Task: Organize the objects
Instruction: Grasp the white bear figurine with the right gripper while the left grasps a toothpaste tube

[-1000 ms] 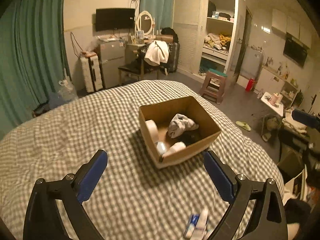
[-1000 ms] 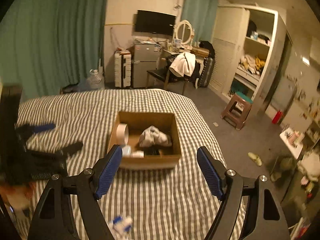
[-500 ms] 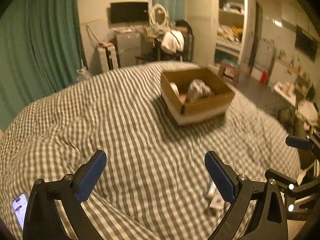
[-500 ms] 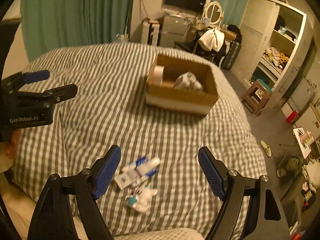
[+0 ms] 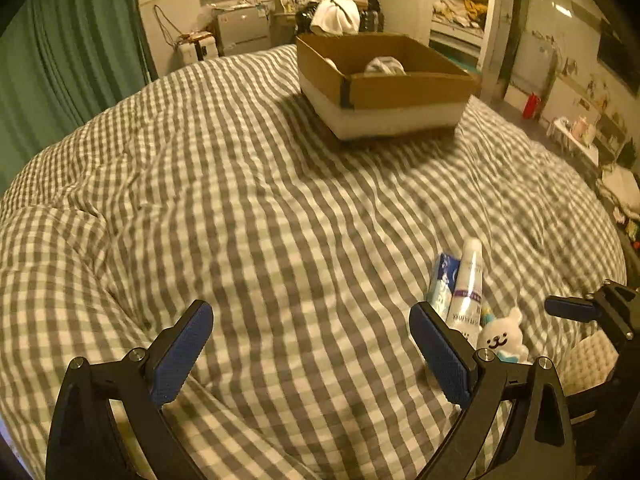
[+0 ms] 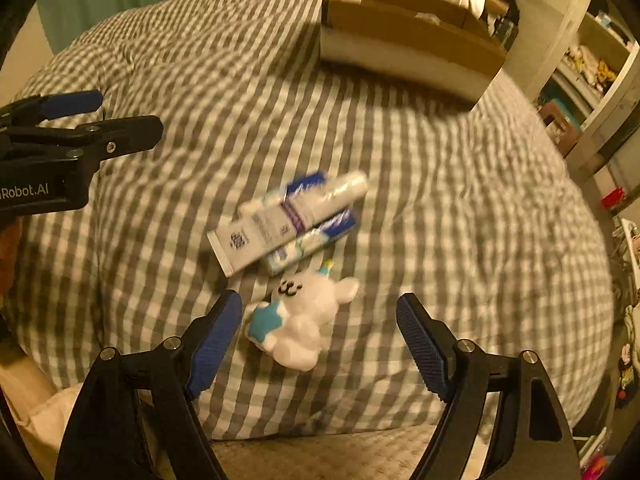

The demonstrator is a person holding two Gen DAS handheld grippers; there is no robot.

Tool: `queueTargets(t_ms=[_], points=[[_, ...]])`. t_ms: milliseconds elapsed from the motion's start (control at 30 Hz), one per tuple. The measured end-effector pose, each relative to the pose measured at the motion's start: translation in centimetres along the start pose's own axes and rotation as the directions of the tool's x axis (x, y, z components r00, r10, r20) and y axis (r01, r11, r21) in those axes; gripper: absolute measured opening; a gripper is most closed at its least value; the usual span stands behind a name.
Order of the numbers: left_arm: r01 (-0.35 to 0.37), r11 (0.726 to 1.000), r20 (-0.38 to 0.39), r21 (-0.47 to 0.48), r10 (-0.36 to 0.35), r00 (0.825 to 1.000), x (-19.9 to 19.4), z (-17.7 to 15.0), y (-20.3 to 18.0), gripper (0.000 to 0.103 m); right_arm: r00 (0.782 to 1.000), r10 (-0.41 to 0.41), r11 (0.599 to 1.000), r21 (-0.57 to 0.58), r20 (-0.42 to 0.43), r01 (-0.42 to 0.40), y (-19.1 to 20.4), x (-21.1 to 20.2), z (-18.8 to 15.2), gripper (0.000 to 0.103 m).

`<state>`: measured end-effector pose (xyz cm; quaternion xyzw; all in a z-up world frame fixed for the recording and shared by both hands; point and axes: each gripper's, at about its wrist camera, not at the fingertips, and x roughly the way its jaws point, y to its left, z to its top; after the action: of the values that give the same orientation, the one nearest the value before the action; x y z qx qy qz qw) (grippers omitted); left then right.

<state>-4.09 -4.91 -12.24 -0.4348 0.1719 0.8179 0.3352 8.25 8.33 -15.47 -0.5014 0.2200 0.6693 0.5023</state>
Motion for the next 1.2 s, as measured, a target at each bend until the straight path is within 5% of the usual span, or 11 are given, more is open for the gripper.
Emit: queueTargets(t_ms=[167,233,333,500,700,933,1033,1100,1200], points=[[0.01,0.999,-0.029,0.036,-0.009,1.0,1.1,-0.5,-1.2,0.101,0.997,0.049,0.999,-0.017,-0.057,-0.05,0.6,2.6,-0.2,0.079],[0.012,0.999,-0.031,0.049,-0.011,0.999,1.2,-0.5,-1.5,0.101,0.993,0.071,0.997,0.0,-0.093,-0.072,0.2,3.6,-0.4,0.059],[0.007,0.998,-0.034,0.067,-0.005,0.999,1.3,-0.6,-1.8,0.101,0.991,0.09,0.996,0.016,-0.102,-0.089,-0.3,3.9,-0.5,0.046],[0.016,0.997,-0.019,0.071,-0.015,1.0,1.3,0.0,-2.2,0.101,1.0,0.019,1.0,-0.005,-0.002,-0.019,-2.2,0.7,0.6,0.046],[0.041,0.992,-0.003,0.117,-0.041,0.999,2.0,1.5,-5.8,0.101,0.993,-0.093,0.991,0.105,0.073,0.085,-7.4,-1.9,1.4,0.046],[0.093,0.972,-0.002,0.217,-0.095,0.995,3.7,1.3,-9.9,0.1,0.996,-0.065,0.988,0.144,0.062,0.056,-9.0,-1.1,0.8,0.046],[0.129,0.972,-0.048,0.195,-0.122,0.991,5.4,1.5,-10.2,0.086,0.997,-0.048,0.987,0.154,0.063,0.038,-9.6,-1.0,0.7,0.046],[0.149,0.973,-0.096,0.174,-0.134,0.986,6.6,1.5,-10.1,0.061,0.997,-0.039,0.987,0.159,0.065,0.028,-9.8,-0.8,0.7,0.046],[0.218,0.965,-0.142,0.144,-0.198,0.97,7.7,1.4,-9.8,0.049,0.998,-0.03,0.987,0.159,0.06,0.02,-9.8,-0.6,0.7,0.046]])
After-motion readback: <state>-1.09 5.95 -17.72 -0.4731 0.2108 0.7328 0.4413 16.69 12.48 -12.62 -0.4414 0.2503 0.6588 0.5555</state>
